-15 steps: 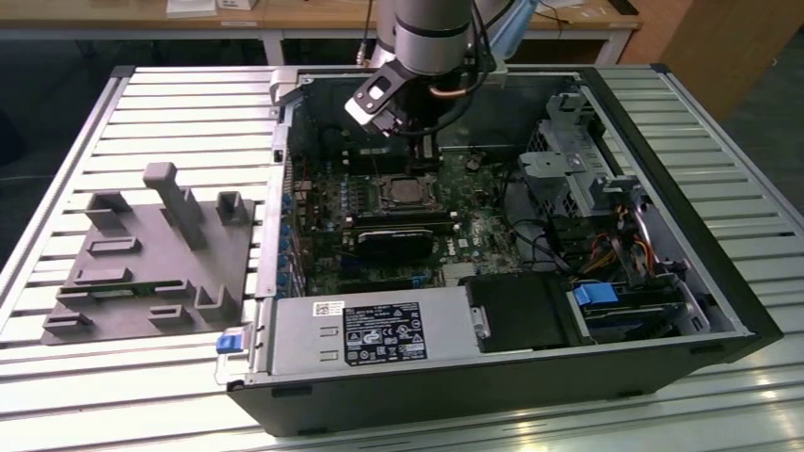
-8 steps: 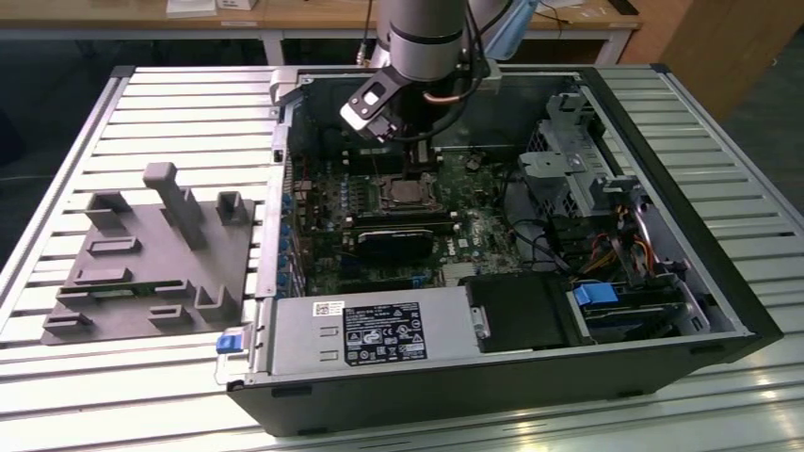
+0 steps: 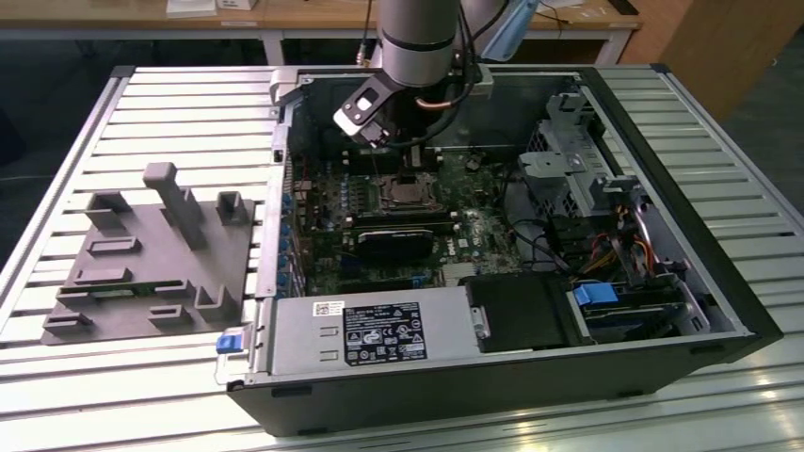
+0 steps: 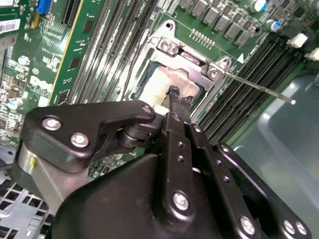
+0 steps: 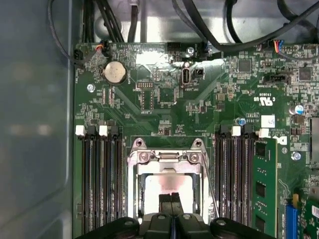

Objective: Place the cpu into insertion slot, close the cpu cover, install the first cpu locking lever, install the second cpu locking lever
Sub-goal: 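Close the cpu cover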

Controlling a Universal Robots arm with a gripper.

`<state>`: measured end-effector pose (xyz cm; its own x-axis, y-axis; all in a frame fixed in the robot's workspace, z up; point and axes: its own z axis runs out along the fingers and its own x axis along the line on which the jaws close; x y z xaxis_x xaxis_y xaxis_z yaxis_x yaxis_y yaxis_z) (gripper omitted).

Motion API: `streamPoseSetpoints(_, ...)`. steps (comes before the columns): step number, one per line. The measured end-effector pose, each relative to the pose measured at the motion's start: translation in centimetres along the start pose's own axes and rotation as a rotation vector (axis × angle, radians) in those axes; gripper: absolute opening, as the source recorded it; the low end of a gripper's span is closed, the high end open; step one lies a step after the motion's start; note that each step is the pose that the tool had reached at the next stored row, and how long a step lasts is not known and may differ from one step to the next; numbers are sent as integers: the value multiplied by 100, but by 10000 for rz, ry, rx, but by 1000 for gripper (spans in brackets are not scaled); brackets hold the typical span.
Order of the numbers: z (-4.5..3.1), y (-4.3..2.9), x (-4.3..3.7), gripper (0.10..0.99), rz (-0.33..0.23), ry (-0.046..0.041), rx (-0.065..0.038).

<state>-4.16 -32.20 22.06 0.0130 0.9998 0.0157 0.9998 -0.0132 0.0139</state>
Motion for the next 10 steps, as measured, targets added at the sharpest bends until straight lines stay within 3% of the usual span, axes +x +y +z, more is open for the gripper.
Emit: streamPoseSetpoints(10,2,0,0,102,-1930,28,29)
